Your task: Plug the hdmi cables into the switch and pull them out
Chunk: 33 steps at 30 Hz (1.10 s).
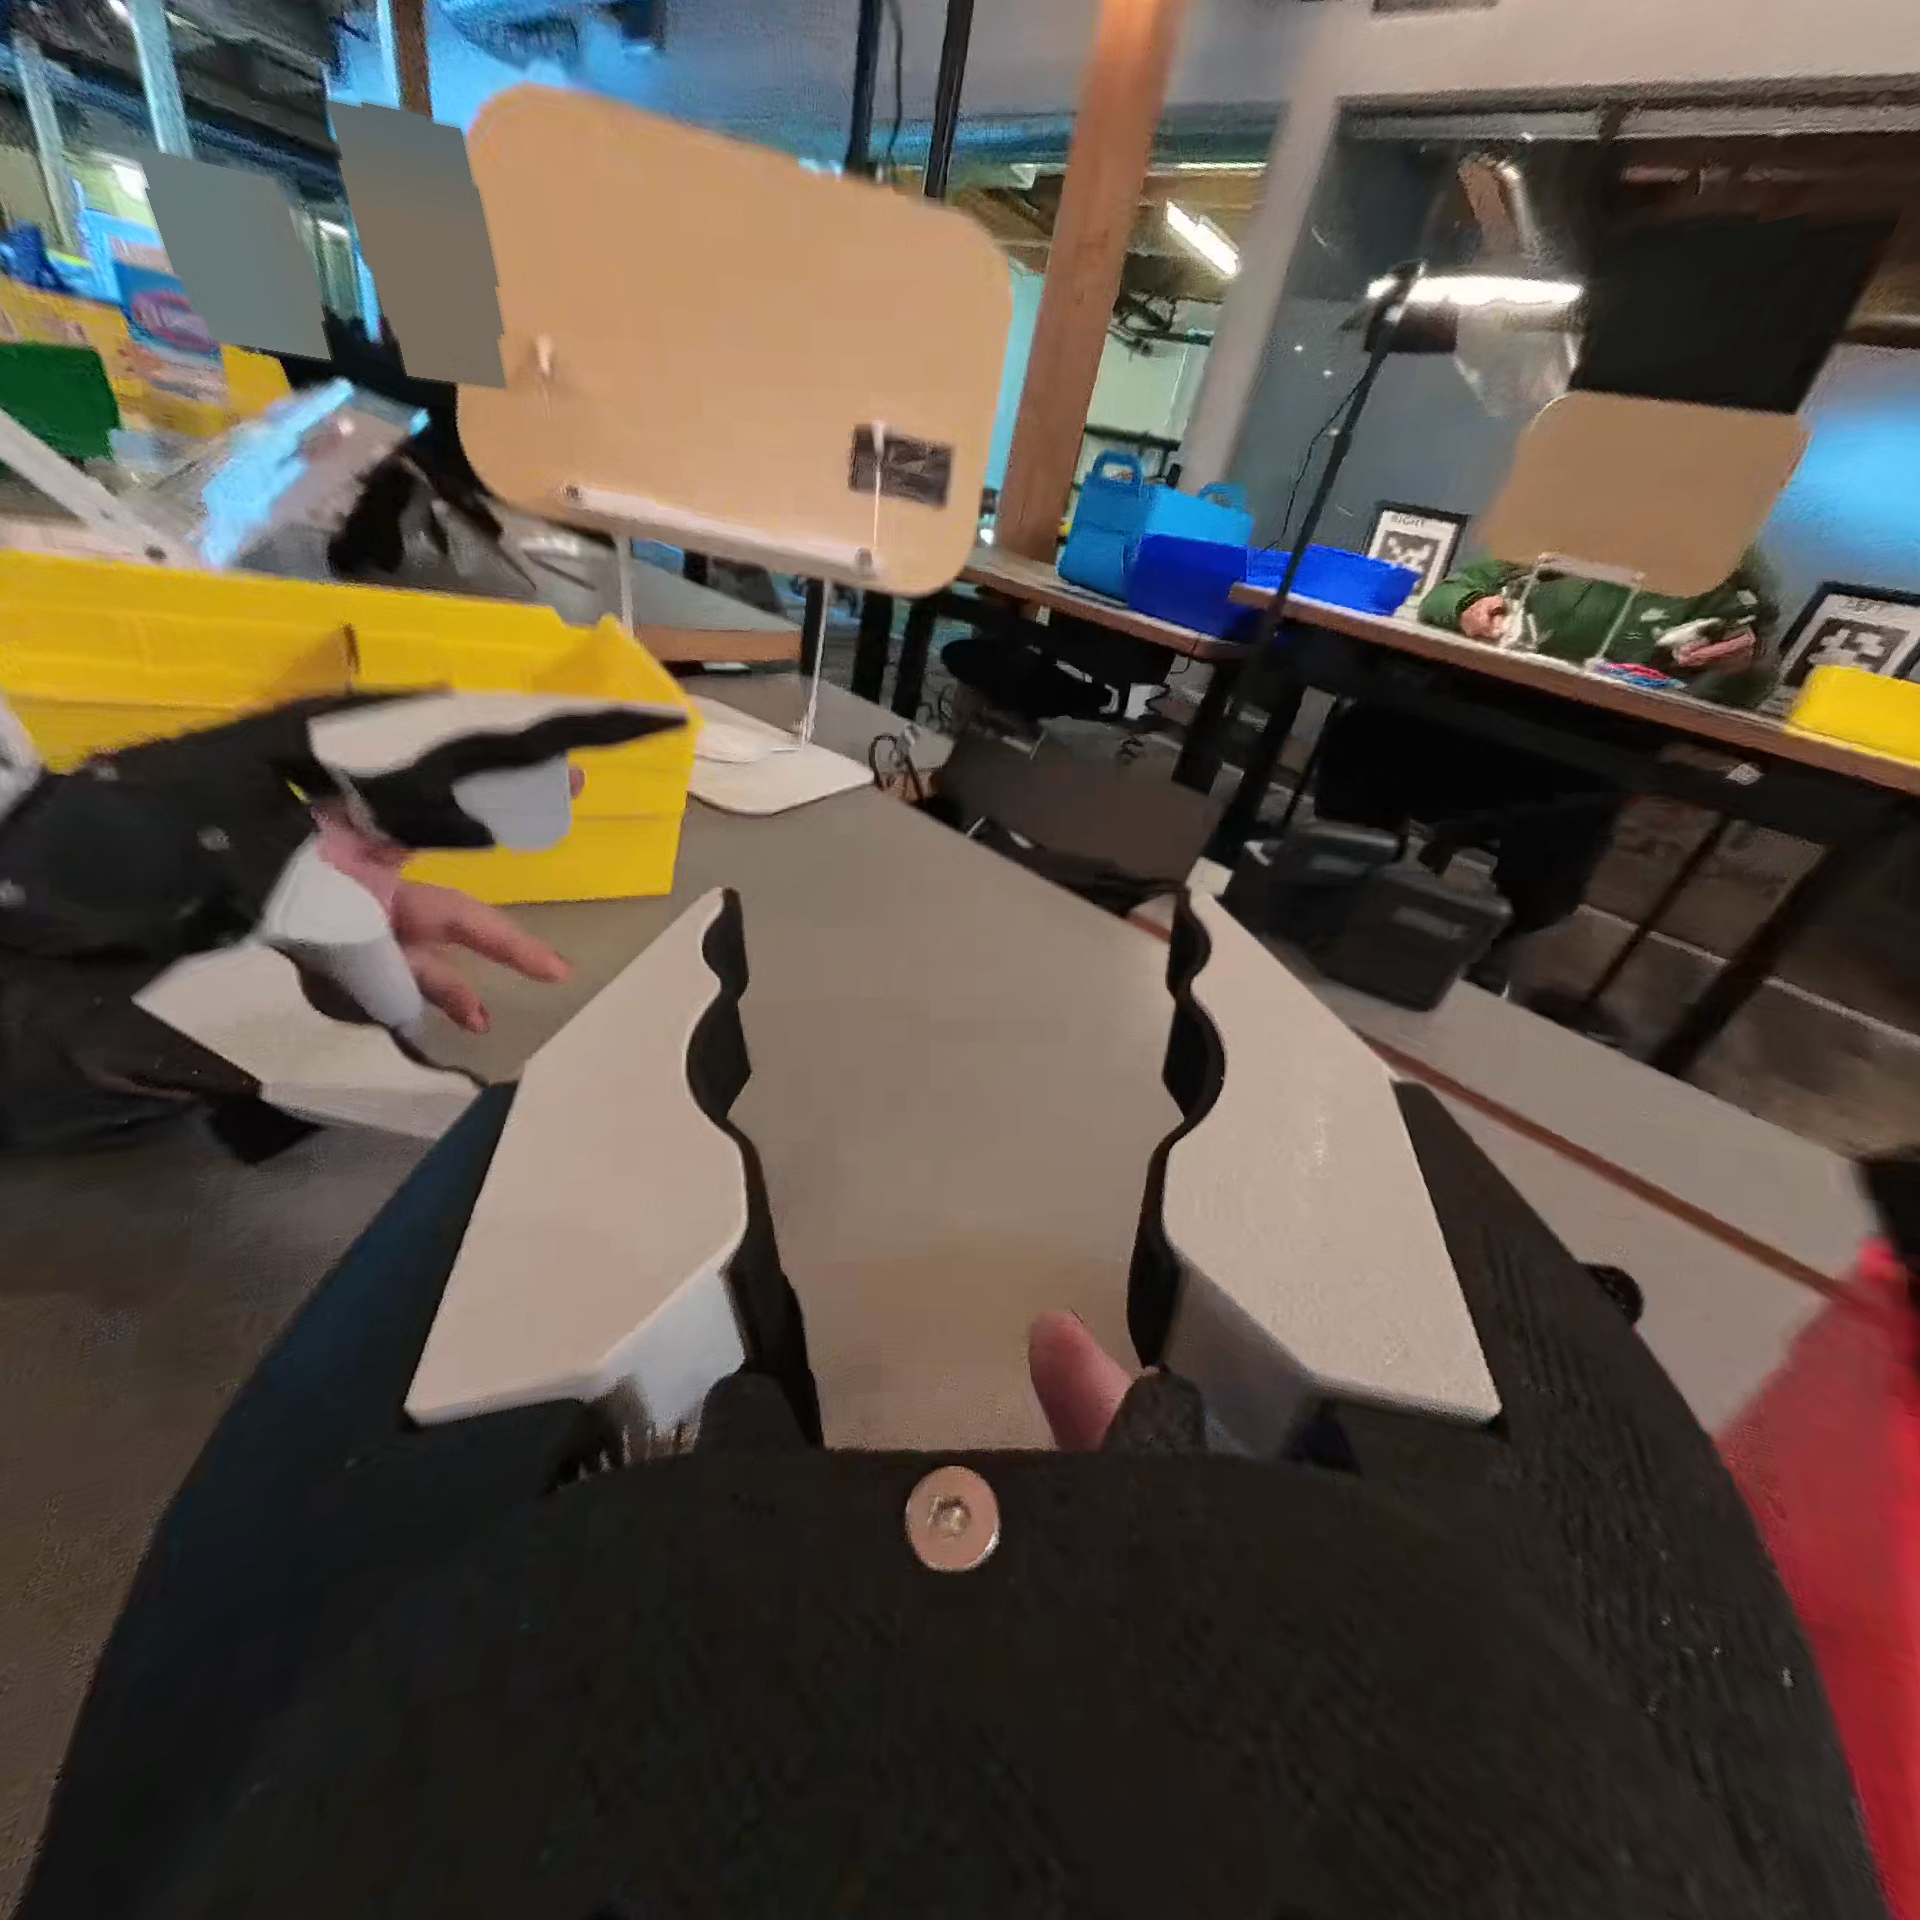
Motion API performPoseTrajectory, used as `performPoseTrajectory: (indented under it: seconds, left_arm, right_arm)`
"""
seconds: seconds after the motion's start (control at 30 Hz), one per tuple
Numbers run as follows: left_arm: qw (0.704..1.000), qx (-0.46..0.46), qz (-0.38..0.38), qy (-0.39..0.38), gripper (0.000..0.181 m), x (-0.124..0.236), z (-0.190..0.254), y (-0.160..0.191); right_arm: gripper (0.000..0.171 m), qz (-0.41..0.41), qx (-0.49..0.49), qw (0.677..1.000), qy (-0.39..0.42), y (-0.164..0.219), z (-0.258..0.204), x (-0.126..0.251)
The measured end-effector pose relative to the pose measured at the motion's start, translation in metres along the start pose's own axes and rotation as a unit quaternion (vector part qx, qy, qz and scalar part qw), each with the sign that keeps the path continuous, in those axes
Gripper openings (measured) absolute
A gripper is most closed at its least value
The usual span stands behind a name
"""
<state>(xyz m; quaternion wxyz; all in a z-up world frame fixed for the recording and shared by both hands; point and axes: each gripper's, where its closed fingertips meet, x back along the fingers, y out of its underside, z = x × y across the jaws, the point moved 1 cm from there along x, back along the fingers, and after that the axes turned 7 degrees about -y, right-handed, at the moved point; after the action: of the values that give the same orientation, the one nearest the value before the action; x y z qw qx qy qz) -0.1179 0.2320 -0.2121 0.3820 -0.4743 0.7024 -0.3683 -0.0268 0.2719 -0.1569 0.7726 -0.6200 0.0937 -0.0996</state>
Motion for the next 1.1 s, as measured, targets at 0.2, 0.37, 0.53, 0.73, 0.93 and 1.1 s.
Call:
performPoseTrajectory:
  seconds: [0.2, 0.37, 0.53, 0.73, 0.93, 1.1]
  left_arm:
    - [0.999, 0.01, -0.034, -0.01, 0.089, 0.001, -0.013, 0.019]
    - [0.998, 0.056, -0.023, 0.007, 0.048, 0.003, -0.018, 0.019]
    - [0.999, 0.013, -0.034, 0.019, 0.019, 0.002, -0.011, 0.023]
    - [0.999, -0.012, -0.033, 0.037, 0.0, 0.004, -0.002, 0.022]
    - [0.998, -0.019, -0.036, 0.041, 0.0, 0.004, 0.0, 0.023]
    - [0.999, -0.025, -0.041, 0.026, 0.0, 0.002, -0.006, 0.027]
  right_arm:
    - [0.054, -0.007, 0.086, 0.996, 0.03, 0.062, -0.011, -0.052]
    - [0.022, 0.007, 0.148, 0.988, 0.048, 0.061, -0.014, -0.042]
    - [0.017, 0.024, 0.146, 0.987, 0.067, 0.053, -0.006, -0.035]
    - [0.016, 0.014, 0.106, 0.992, 0.071, 0.061, 0.005, -0.036]
    - [0.015, 0.011, 0.103, 0.991, 0.089, 0.062, 0.015, -0.032]
    - [0.015, 0.017, 0.094, 0.991, 0.098, 0.062, 0.02, -0.03]
